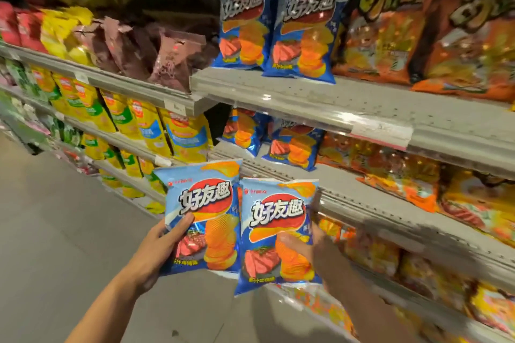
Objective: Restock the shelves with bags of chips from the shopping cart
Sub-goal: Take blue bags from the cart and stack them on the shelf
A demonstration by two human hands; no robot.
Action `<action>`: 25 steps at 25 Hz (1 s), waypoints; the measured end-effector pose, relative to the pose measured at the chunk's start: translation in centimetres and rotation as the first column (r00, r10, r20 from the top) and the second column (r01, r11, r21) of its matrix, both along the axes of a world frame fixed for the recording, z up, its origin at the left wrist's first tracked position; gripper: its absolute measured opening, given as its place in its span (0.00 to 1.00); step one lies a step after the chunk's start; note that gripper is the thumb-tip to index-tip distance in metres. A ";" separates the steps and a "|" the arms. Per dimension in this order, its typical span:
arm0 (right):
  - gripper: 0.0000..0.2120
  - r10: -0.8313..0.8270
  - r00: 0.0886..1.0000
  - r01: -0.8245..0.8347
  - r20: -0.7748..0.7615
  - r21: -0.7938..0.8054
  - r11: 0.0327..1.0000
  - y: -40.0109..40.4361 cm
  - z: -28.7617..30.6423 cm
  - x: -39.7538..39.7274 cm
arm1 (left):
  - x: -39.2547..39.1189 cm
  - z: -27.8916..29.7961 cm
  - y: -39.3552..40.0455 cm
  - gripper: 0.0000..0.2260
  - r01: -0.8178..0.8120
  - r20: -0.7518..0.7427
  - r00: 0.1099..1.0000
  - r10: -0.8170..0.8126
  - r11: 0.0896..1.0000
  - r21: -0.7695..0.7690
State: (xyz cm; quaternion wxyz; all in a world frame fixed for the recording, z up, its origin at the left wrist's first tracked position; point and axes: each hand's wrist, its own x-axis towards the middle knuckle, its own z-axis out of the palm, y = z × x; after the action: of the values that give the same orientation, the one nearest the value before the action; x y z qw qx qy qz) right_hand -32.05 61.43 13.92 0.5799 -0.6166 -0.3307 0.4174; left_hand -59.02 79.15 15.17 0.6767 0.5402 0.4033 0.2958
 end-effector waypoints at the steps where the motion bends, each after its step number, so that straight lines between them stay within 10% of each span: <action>1: 0.16 -0.030 0.999 0.029 -0.015 -0.017 0.999 0.9 0.2 1.1 | 1.4 0.6 1.3 0.20 0.027 -0.001 1.000 -0.027 0.999 0.017; 5: 0.07 -0.089 0.995 0.088 -0.038 -0.017 0.996 3.6 1.5 4.7 | 6.9 2.8 6.3 0.15 0.164 0.007 0.986 -0.165 0.984 0.067; 16: 0.29 -0.444 0.889 0.454 -0.115 0.085 0.887 12.5 4.0 10.6 | 15.4 4.6 21.5 0.06 0.443 0.102 0.886 -0.452 0.891 0.097; 25: 0.24 -0.602 0.796 0.605 -0.064 0.111 0.789 15.4 4.2 10.4 | 20.5 4.4 27.9 0.21 0.510 0.059 0.849 -0.525 0.844 0.167</action>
State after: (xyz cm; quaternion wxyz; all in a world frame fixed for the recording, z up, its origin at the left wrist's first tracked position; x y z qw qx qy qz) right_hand -21.67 76.81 18.13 0.7244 -0.6467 -0.1348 0.1969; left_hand -38.55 107.07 19.57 0.7101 0.6609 0.1845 0.1580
